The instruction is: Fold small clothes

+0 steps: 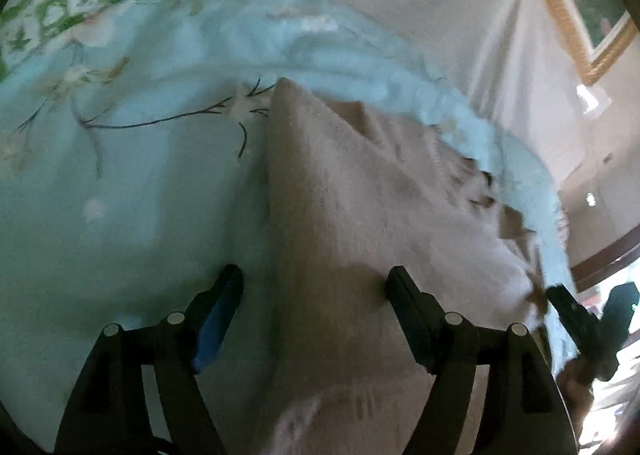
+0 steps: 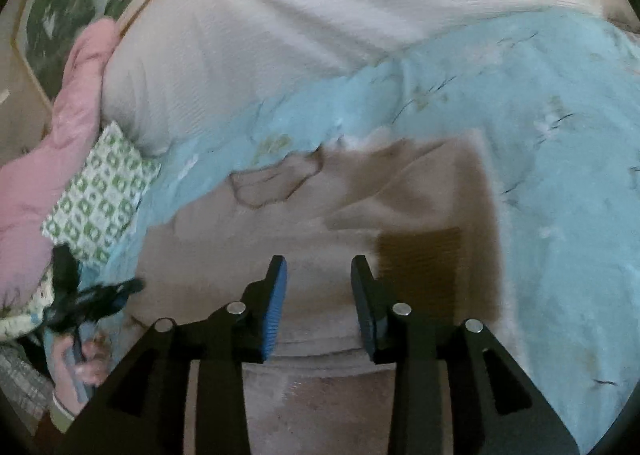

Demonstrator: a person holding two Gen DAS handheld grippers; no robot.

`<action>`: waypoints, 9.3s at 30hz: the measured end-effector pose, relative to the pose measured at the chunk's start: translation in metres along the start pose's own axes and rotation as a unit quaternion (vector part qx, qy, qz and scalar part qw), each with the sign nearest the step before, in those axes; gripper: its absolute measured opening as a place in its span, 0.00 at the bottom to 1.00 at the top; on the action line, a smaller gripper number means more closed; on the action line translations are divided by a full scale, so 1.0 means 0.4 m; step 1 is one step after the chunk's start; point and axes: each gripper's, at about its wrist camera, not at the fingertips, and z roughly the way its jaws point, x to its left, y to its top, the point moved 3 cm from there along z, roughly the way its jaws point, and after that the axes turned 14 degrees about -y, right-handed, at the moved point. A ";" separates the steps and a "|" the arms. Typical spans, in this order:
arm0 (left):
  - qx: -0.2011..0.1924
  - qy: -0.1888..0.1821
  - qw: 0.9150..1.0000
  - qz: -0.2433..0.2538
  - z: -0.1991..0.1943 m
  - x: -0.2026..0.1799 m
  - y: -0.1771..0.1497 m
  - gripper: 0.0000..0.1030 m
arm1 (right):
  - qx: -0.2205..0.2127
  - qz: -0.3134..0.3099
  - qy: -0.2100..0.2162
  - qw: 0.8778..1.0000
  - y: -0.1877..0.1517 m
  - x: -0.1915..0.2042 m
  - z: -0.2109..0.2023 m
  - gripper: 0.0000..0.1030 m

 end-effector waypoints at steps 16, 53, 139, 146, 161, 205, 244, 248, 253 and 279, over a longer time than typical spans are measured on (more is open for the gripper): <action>-0.043 0.041 0.998 0.020 -0.098 -0.007 -0.038 0.15 | 0.002 0.037 -0.037 0.999 -0.034 -0.078 -0.062 0.40; 0.058 -0.003 0.996 0.061 -0.381 -0.044 -0.817 0.41 | 0.050 -0.025 0.054 0.997 -0.588 -0.217 -0.452 0.47; -0.044 -0.072 0.995 0.044 0.051 0.002 0.100 0.11 | 0.035 0.095 0.051 0.994 0.098 -0.166 0.134 0.13; -0.023 -0.095 0.991 0.090 -0.045 -0.080 -0.020 0.30 | -0.032 0.085 0.043 0.995 0.079 -0.172 -0.017 0.46; 0.079 -0.072 0.973 0.207 0.167 -0.212 -0.015 0.32 | 0.120 -0.119 0.100 0.980 0.004 0.113 0.179 0.45; -0.084 -0.066 0.994 -0.016 -0.243 0.026 -0.372 0.48 | -0.001 0.069 0.017 0.997 -0.210 -0.164 -0.203 0.50; -0.171 -0.111 0.970 -0.130 -0.122 0.032 -0.267 0.56 | 0.009 0.033 0.050 0.998 -0.353 -0.038 -0.238 0.54; -0.171 -0.081 0.979 -0.071 -0.120 -0.030 -0.230 0.11 | 0.005 0.030 0.052 0.998 -0.330 -0.044 -0.232 0.54; -0.154 -0.112 0.981 0.034 -0.119 -0.200 -0.214 0.06 | -0.011 0.041 0.061 0.997 -0.262 -0.076 -0.234 0.54; -0.025 -0.113 0.972 0.204 0.138 -0.523 -0.330 0.06 | 0.134 0.039 0.191 0.972 0.018 0.053 0.122 0.58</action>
